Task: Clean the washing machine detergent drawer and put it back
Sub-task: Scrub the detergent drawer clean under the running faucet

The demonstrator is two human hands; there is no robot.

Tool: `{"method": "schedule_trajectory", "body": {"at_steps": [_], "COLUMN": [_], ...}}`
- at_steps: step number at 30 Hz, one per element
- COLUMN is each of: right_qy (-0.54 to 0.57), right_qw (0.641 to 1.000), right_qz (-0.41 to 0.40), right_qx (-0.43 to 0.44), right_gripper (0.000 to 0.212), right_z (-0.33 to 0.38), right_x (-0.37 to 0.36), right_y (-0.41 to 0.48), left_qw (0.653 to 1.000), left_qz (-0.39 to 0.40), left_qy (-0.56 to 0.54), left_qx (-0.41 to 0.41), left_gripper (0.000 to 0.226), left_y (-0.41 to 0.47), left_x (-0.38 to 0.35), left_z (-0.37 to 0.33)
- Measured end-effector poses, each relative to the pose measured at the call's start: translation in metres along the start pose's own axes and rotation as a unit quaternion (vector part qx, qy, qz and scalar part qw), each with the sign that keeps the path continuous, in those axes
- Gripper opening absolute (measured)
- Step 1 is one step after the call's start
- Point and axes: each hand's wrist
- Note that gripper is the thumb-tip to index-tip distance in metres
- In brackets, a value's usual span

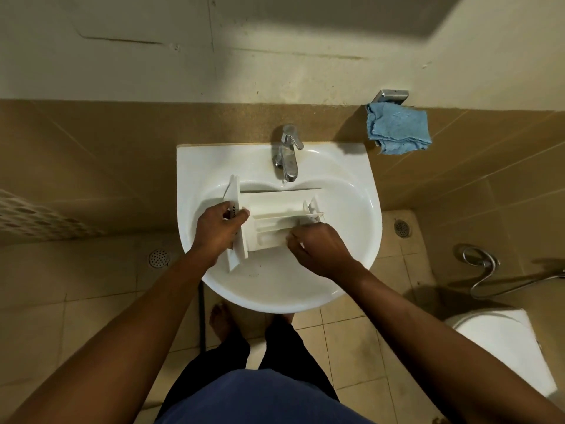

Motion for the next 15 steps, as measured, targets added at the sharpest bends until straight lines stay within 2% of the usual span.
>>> {"method": "schedule_trajectory", "body": {"at_steps": [3,7,10,13,15], "right_qy": [0.045,0.028,-0.044,-0.194,-0.228], "right_qw": [0.998,0.998,0.998,0.979,0.969], "right_qz": [-0.025,-0.024,-0.003,0.057,0.086], "right_qx": [0.027,0.059,0.039,-0.015,-0.045], "right_gripper": [0.033,0.036,0.042,0.057,0.067], "right_z": [0.030,0.039,0.017,-0.004,0.006], "right_x": [-0.025,-0.044,-0.033,-0.026,-0.027], "right_y": [0.014,0.007,0.007,0.013,0.019], "left_qw": [1.000,1.000,1.000,1.000,0.999], "left_qz": [-0.009,-0.004,-0.007,-0.011,-0.016], "left_qy": [0.003,0.006,0.007,0.011,0.022], "left_qx": [-0.001,-0.004,-0.008,-0.012,-0.025], "left_gripper": [0.018,0.022,0.030,0.021,0.023], "left_y": [0.000,0.001,-0.002,-0.004,-0.007], "left_x": [0.003,0.007,0.006,0.004,0.004], "left_z": [0.000,0.000,-0.002,-0.001,-0.002]}}
Point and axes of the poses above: each hand's wrist, its own y-axis towards the middle knuckle, its own x-axis out of the back of the hand, z = x × y, and after that the axes turned 14 degrees about -z, right-handed
